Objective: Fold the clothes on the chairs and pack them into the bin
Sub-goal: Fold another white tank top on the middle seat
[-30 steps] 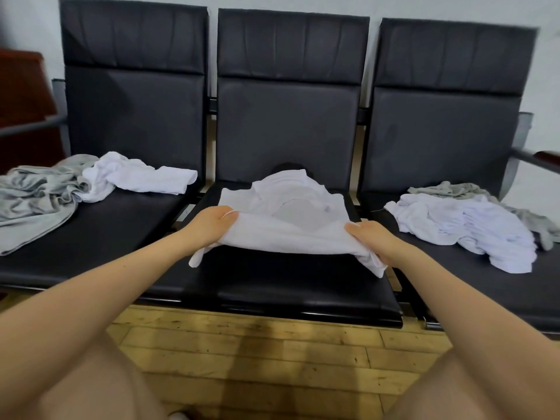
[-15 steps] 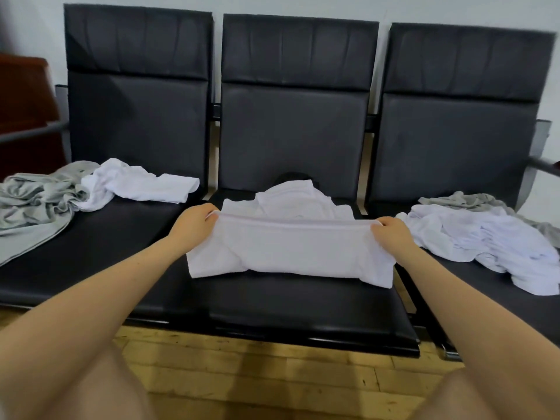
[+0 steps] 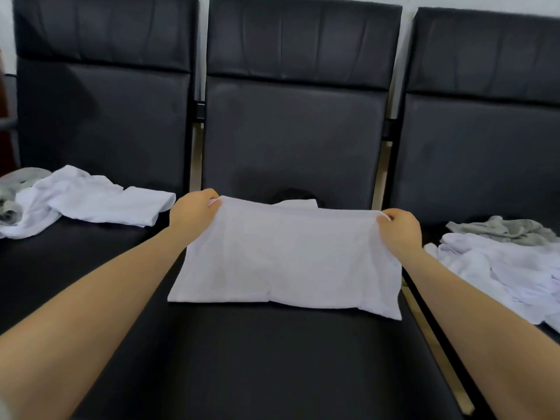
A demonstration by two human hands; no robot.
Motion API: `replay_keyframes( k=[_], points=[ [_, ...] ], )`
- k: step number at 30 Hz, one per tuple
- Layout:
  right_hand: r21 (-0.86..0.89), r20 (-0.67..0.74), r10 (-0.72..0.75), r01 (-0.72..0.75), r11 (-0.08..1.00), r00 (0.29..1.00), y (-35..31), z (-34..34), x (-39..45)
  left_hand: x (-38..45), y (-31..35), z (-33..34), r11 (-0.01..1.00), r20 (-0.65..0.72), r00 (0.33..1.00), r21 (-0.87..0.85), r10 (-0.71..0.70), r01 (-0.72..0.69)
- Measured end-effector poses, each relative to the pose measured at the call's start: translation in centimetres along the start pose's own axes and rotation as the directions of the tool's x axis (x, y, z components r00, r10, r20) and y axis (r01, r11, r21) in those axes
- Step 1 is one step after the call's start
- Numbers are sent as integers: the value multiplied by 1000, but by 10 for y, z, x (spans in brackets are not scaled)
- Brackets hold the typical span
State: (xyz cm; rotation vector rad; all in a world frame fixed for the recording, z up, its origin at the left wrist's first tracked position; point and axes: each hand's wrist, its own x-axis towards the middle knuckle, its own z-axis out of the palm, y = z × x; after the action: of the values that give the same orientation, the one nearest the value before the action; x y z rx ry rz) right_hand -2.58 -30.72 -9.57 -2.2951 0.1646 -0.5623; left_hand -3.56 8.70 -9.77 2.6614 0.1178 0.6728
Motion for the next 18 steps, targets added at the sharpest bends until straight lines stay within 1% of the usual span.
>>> replay_keyframes(
  k=[4, 7, 9, 11, 14, 16, 18],
  points=[
    [84, -29, 28, -25, 996, 999, 4, 29, 28, 20, -7, 26, 999, -82, 996, -8, -33, 32],
    [101, -21, 51, -48, 994, 999, 9, 49, 41, 26, -12, 44, 998, -95, 993, 4, -64, 65],
    [43, 33, 68, -69, 997, 997, 17, 62, 46, 29, -14, 56, 997, -82, 994, 25, -71, 74],
    [-66, 83, 70, -64, 996, 994, 27, 71, 47, 30, -15, 65, 995, -72, 994, 56, -84, 88],
    [-165, 58, 94, -83, 983, 994, 36, 72, 47, 29, -19, 72, 987, -83, 989, 91, -126, 133],
    [-204, 47, 150, -138, 969, 988, 39, 63, 45, 25, -20, 70, 977, -84, 983, 128, -164, 173],
    [-203, 37, 206, -194, 960, 978, 42, 50, 38, 19, -18, 65, 966, -73, 977, 153, -198, 207]
  ],
)
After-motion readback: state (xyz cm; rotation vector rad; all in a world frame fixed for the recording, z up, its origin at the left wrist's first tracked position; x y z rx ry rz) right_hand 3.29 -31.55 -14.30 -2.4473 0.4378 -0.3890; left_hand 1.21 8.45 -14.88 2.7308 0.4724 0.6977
